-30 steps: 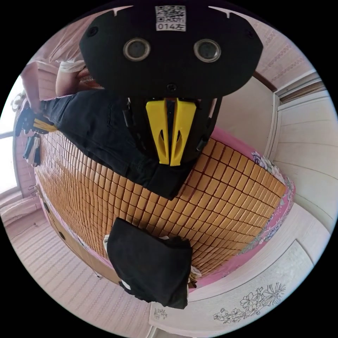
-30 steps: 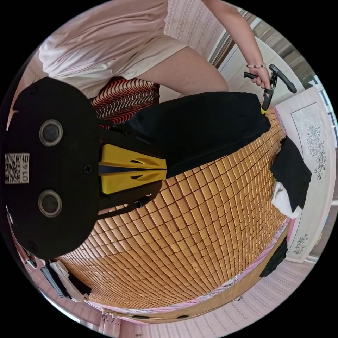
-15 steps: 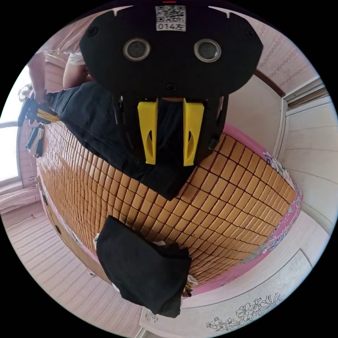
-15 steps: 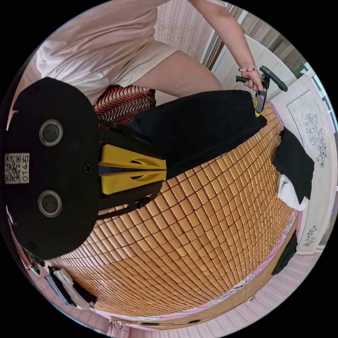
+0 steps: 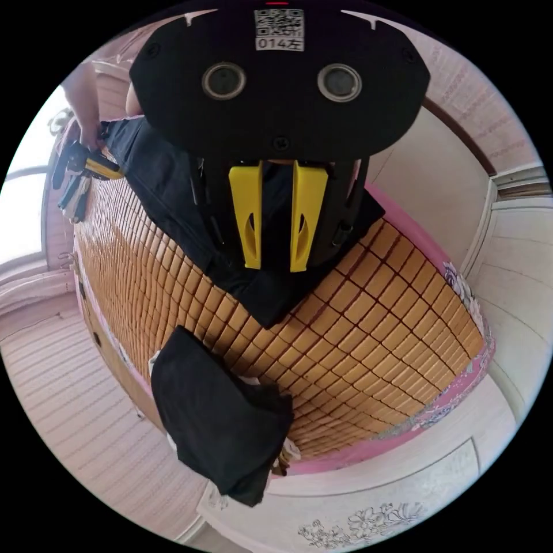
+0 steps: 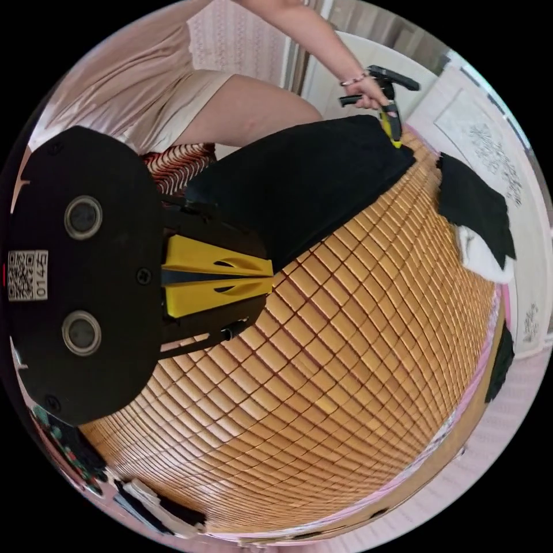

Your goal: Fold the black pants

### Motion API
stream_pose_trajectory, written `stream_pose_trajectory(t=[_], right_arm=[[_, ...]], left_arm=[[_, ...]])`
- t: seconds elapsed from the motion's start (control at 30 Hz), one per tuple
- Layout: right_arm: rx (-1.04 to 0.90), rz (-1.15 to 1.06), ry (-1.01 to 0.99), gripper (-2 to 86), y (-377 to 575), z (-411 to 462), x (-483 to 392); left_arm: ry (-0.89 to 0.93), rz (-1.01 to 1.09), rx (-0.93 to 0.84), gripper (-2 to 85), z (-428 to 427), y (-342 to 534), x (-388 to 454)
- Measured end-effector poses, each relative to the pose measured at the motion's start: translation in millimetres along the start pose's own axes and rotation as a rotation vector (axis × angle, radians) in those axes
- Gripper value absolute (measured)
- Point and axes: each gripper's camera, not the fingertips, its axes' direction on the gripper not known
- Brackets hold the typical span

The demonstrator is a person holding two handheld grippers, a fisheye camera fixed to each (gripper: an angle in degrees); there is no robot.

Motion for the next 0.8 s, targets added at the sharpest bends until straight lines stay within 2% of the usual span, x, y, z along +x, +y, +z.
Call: stream_pose_trajectory(t=[0.1, 0.2, 0.27, 0.3, 0.37, 0.4, 0.47, 0.57, 0.63, 0.7, 0.8], right_arm=[[0.124, 0.146, 0.004, -0.3, 58.8, -28.0, 17.1], [0.169, 0.416, 0.063, 1.3, 154.5, -43.5, 50.5], [0.223, 0.762, 0.128, 3.1, 255.6, -51.9, 82.5], [0.241, 0.846, 0.125, 3.8, 281.9, -52.7, 89.7], [0.308, 1.167, 0.033, 8.3, 380.6, -46.0, 114.8], [0.334, 1.245, 0.0, 9.0, 402.7, -42.9, 118.8], [0.537, 1.488, -0.083, 10.6, 472.7, -36.0, 120.9], [0.731, 1.608, -0.15, 11.3, 511.7, -26.3, 122.3], [0.703, 1.655, -0.172, 10.0, 517.5, -15.0, 129.1], [0.678, 1.709, -0.219, 7.5, 517.7, -5.4, 134.0], [0.772, 1.616, -0.26, 4.1, 508.0, -20.9, 133.0]], left_arm=[[0.042, -0.029, 0.017, 8.0, -0.6, 3.7, -3.2], [0.036, 0.021, 0.061, 7.3, -21.7, 10.2, -0.3], [0.004, 0.085, 0.13, 7.3, -44.3, 21.5, 4.7], [-0.031, 0.134, 0.158, 7.1, -58.3, 30.2, 11.2], [-0.041, 0.186, 0.186, 6.7, -75.4, 45.6, 23.9], [0.001, 0.212, 0.195, 6.4, -83.0, 57.1, 33.8], [0.101, 0.251, 0.192, 6.2, -85.3, 76.3, 53.3], [0.238, 0.318, 0.1, 5.7, -61.9, 109.5, 101.1], [0.362, 0.374, -0.027, 5.4, -30.8, 136.6, 144.9], [0.406, 0.398, -0.101, 5.2, -9.2, 157.5, 175.5], [0.423, 0.473, -0.191, 5.2, 16.8, 192.0, 224.4]])
